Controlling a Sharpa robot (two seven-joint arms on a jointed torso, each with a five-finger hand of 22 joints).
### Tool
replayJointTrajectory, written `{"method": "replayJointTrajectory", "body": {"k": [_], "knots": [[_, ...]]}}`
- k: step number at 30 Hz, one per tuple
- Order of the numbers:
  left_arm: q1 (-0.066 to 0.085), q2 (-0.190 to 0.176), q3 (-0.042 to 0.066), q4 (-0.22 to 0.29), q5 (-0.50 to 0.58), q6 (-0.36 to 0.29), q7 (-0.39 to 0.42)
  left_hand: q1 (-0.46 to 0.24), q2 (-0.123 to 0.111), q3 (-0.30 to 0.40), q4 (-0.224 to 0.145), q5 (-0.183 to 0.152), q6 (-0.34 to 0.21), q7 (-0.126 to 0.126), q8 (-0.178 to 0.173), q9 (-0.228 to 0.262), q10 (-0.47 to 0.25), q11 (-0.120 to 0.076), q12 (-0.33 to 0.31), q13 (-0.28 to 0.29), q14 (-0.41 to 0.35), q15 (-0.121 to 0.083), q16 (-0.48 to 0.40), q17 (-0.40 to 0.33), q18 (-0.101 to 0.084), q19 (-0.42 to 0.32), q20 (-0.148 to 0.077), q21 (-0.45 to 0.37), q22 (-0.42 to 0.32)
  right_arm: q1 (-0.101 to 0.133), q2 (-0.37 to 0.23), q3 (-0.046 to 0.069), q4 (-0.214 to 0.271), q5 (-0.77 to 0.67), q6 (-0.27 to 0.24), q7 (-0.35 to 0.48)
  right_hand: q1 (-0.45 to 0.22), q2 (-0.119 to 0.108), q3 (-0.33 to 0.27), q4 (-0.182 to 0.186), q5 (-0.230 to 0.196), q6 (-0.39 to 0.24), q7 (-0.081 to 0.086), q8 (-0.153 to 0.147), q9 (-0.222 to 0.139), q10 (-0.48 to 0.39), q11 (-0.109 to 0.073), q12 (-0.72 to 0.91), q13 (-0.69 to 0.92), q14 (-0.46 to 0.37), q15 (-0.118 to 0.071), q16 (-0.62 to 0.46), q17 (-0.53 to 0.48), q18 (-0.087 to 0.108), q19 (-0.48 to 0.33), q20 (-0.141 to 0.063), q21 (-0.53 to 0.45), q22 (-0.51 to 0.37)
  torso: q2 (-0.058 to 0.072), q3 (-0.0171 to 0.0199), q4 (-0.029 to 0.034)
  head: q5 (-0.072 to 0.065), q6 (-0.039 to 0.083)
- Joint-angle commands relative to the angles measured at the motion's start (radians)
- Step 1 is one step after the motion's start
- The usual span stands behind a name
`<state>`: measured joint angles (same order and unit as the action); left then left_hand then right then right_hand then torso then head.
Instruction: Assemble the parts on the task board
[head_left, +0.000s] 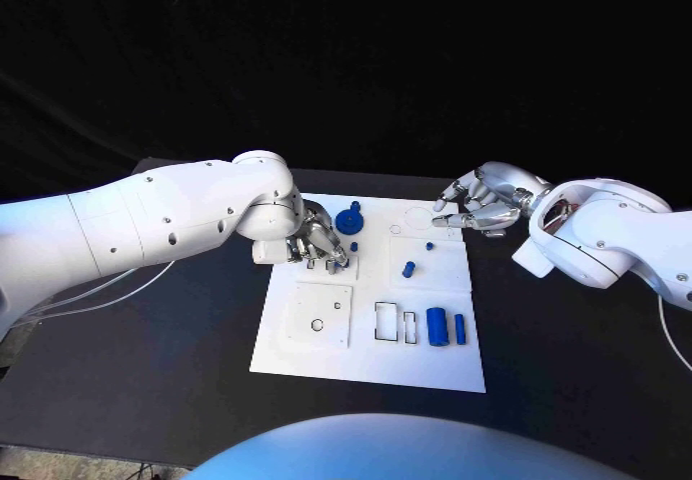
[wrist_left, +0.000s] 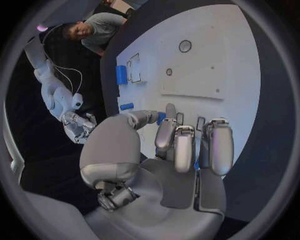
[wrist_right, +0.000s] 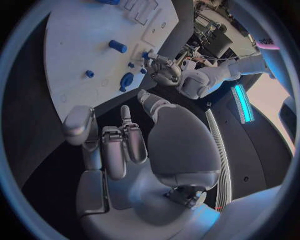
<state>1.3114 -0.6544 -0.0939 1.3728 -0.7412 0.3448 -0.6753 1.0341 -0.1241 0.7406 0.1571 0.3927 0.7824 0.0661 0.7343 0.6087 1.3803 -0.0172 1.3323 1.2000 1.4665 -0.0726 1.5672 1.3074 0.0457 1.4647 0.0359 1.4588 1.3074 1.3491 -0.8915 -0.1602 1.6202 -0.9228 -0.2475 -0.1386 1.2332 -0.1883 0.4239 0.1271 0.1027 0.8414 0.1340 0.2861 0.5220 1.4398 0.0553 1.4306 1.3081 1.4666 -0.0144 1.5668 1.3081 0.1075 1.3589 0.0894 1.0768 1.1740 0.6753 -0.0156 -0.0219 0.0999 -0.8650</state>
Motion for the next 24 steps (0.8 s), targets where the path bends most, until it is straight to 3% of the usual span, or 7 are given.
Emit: {"method": "replayJointTrajectory", "body": {"k": [1,8,18,24], "knots": [[0.0,-0.002,0.0,0.002,0.046,0.01,0.012,-0.012,0.013,0.107,-0.115,0.0,0.003,-0.004,0.011,0.002,0.011,0.003,-0.004,0.004,0.104,0.005,0.004,0.263,-0.007,0.009,0.008,-0.004,0.134,-0.001,0.001,0.0,0.0,-0.009,0.02,0.001,-0.007,-0.005,-0.001,0.007,0.001,-0.003,0.001,0.005,0.002,-0.003,-0.002,-0.004,0.084,0.104,-0.002,0.004,0.263,0.007,-0.007,-0.002,-0.008,-0.002,0.0,-0.0002,-0.0001,0.0,0.0],[0.0,-0.014,0.001,0.009,0.079,-0.004,0.029,-0.028,0.038,0.144,-0.156,-0.03,0.019,-0.005,0.023,0.003,0.017,0.004,-0.004,0.005,0.104,0.007,0.004,0.263,-0.007,0.009,0.01,-0.004,0.137,-0.002,0.002,0.0,-0.002,-0.009,0.022,0.001,-0.007,-0.005,-0.001,0.007,0.001,-0.003,0.001,0.005,0.002,-0.003,-0.002,-0.004,0.084,0.104,-0.002,0.004,0.263,0.007,-0.007,-0.002,-0.008,-0.002,0.0,-0.0001,-0.0007,0.001,0.002],[0.0,-0.046,0.002,0.024,0.081,-0.023,0.044,-0.049,0.048,0.159,-0.179,-0.047,0.043,-0.008,0.038,0.005,0.026,0.004,-0.003,0.007,0.104,0.008,0.004,0.263,-0.008,0.011,0.011,-0.002,0.141,-0.003,0.001,0.0,-0.004,-0.009,0.024,0.0,-0.007,-0.005,-0.001,0.008,0.001,-0.004,0.001,0.006,0.003,-0.004,-0.002,-0.006,0.082,0.104,-0.002,0.004,0.263,0.007,-0.008,-0.002,-0.01,-0.003,-0.001,0.0009,0.0016,0.0,0.002],[-0.001,-0.052,0.002,0.027,0.016,-0.026,0.035,-0.084,0.046,0.158,-0.183,-0.048,0.066,-0.017,0.062,0.015,0.033,-0.002,-0.003,0.01,0.104,0.004,0.004,0.263,-0.009,0.015,0.009,0.001,0.147,-0.003,0.001,0.0,-0.006,-0.008,0.024,0.0,-0.007,-0.005,-0.001,0.008,0.001,-0.004,0.001,0.006,0.003,-0.004,-0.002,-0.006,0.081,0.104,-0.002,0.004,0.263,0.007,-0.008,-0.002,-0.011,-0.004,0.0,0.0,0.0001,0.004,0.004]]}}
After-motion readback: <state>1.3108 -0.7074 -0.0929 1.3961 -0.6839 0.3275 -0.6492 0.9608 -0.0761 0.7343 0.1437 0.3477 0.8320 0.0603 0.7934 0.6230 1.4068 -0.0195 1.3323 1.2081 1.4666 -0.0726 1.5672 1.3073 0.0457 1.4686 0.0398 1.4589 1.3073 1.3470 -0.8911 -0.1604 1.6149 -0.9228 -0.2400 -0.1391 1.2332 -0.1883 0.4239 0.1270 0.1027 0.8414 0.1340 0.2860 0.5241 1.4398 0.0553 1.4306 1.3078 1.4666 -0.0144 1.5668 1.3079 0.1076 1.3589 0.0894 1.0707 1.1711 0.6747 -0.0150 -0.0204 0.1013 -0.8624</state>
